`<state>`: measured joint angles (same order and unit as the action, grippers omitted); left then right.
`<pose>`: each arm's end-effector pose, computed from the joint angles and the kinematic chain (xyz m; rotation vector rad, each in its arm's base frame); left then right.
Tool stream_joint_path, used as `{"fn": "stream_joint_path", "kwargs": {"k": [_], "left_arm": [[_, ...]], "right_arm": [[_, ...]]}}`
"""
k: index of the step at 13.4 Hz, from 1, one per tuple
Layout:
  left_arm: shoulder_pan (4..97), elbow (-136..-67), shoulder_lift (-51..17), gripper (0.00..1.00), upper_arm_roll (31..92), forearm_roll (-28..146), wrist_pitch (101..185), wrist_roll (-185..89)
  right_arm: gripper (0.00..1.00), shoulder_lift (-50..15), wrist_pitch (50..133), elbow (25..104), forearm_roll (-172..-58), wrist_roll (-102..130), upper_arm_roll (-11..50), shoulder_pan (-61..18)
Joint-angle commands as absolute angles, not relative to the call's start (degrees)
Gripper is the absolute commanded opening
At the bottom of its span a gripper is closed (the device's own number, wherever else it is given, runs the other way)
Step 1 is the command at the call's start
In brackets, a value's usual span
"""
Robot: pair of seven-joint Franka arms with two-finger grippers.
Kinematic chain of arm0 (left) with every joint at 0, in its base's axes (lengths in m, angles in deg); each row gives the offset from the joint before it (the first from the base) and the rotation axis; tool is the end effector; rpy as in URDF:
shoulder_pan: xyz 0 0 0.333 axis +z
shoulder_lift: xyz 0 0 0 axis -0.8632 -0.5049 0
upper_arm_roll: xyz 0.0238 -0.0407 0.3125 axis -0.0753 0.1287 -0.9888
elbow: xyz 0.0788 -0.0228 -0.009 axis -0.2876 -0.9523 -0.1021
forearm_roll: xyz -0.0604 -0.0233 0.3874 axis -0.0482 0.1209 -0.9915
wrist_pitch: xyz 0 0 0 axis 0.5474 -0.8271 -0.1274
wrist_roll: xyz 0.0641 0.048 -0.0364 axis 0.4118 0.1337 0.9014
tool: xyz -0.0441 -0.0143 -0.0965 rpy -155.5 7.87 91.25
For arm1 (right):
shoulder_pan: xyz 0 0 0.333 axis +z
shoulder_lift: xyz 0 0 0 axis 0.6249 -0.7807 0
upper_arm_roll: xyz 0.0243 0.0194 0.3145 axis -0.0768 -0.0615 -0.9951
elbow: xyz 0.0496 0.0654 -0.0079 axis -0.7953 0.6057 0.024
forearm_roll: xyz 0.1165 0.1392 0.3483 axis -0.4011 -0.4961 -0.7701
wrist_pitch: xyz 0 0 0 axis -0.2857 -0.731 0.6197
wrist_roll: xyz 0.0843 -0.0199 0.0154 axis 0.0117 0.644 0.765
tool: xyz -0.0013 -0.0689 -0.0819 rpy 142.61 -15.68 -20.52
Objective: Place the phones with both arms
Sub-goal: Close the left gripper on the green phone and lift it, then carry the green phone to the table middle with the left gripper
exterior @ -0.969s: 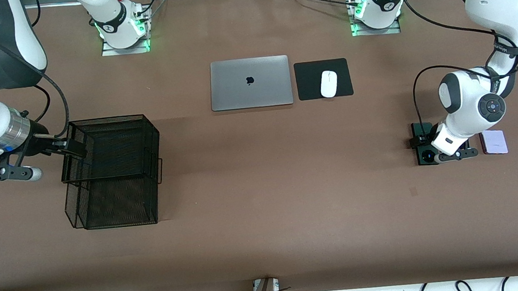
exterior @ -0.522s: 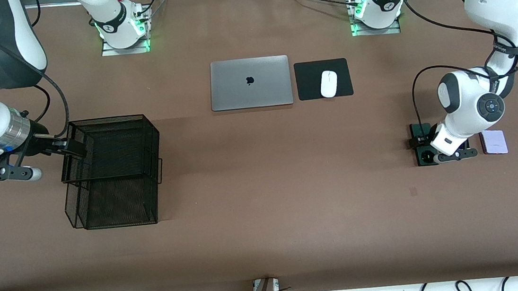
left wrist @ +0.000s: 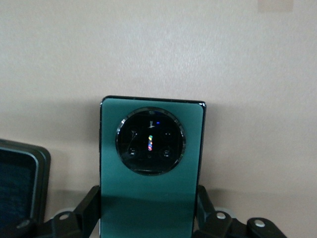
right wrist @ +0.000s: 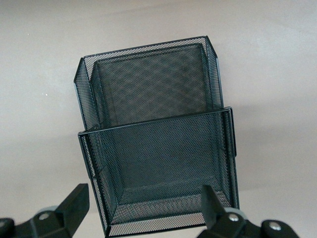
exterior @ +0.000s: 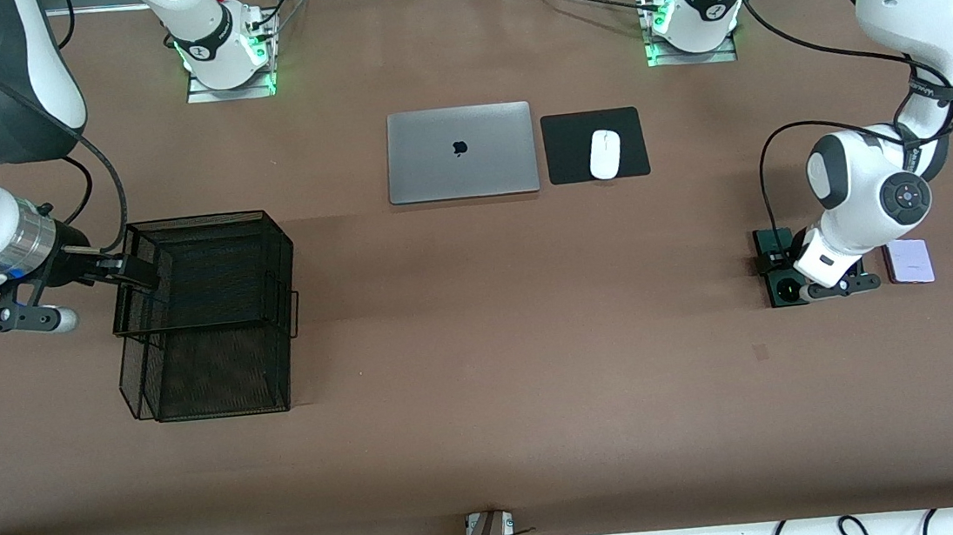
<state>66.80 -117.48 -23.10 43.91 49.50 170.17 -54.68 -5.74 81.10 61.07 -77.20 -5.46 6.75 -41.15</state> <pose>0.5894 0.0662 0.1666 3.1305 0.1607 -0.0963 0.6181 0.0455 0.4875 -3.1302 0.2571 0.0380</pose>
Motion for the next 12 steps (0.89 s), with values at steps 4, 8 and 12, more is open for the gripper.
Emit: {"fn": "stream_joint_path", "kwargs": {"k": [4,8,12], "left_arm": [[64.7,-103.1,-25.2,0.00,44.1,49.5,156.2,-53.1],[54.8,-100.9,-25.3,0.00,44.1,51.4,156.2,-47.1],[41.1,-92.5,-27.4,0.00,44.1,52.3,151.7,-33.0]], "right_arm": [[1.00,-5.9,80.2,60.3,-78.2,-4.5,6.4,-41.8],[1.00,-5.9,80.2,60.3,-78.2,-4.5,6.4,-41.8],[1.00,-5.9,80.2,60.3,-78.2,-4.6,6.4,-41.8]]}}
